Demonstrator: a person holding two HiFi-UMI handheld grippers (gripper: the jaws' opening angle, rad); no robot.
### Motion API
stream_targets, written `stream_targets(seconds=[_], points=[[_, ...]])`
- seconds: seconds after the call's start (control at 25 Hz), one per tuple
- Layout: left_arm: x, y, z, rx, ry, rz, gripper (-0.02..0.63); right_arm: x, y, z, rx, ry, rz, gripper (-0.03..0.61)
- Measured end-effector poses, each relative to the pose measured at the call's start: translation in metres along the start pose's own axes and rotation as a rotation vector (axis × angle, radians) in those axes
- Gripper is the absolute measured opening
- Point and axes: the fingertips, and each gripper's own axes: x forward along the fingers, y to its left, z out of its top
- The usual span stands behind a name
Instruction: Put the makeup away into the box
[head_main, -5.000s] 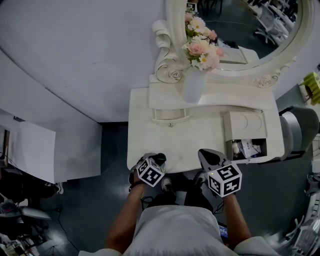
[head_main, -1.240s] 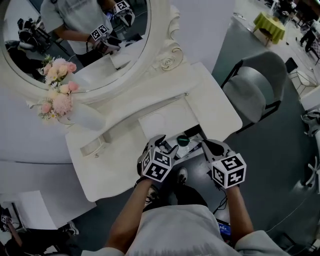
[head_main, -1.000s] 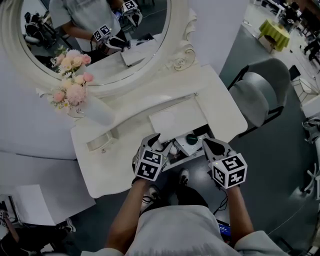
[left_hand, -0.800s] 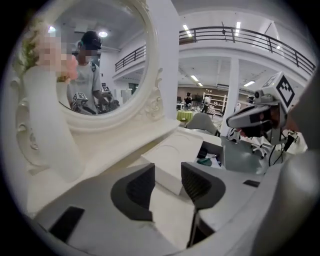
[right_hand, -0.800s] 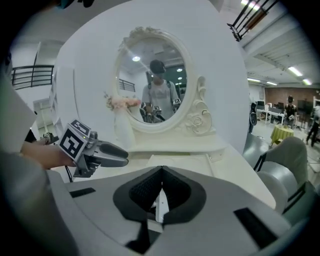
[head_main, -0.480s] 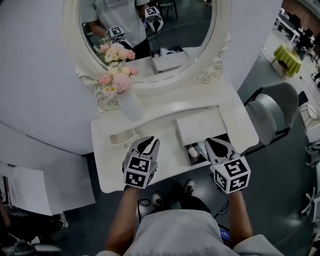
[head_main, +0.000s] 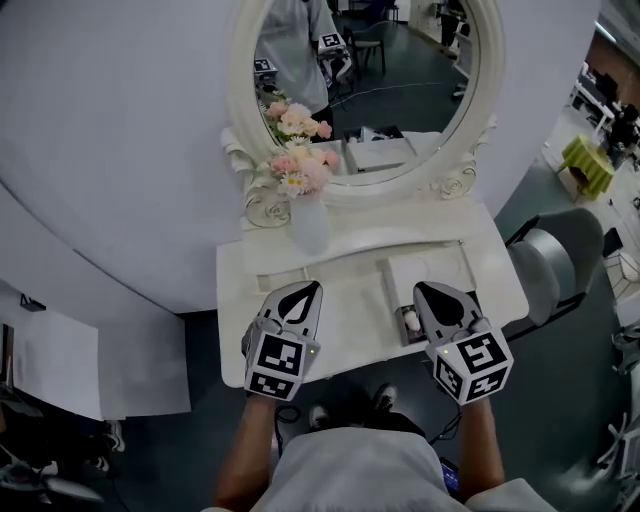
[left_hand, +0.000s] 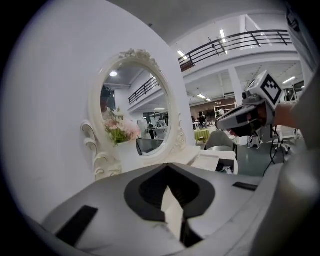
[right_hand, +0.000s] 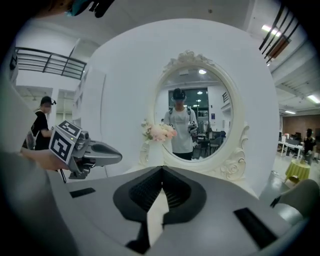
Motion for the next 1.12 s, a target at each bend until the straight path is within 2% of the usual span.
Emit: stream_targets(seconds=[0.32, 0.48, 0.84, 1.12], points=[[-0.047, 0.019, 0.032, 0.035, -0.097, 0.049, -0.005, -0.008, 0.042, 0.035, -0.063, -0.066, 0.022, -0.006], [-0.063, 0.023, 0.042, 0.044, -0.132, 0.056, -0.005, -0.01, 0.047, 0.043, -0.103, -0.089, -0.022, -0.006], [-0.071, 0.018, 0.045, 0.044, -0.147, 0.028, -0.005, -0.013, 0.048, 0.041, -0.118, -0.09, -0.053, -0.006], [-0.063, 0.003, 0.046, 0.026, -0.157, -0.023, -0.006, -0.013, 0.048, 0.036, -0.123, -0.07, -0.038, -0.006]])
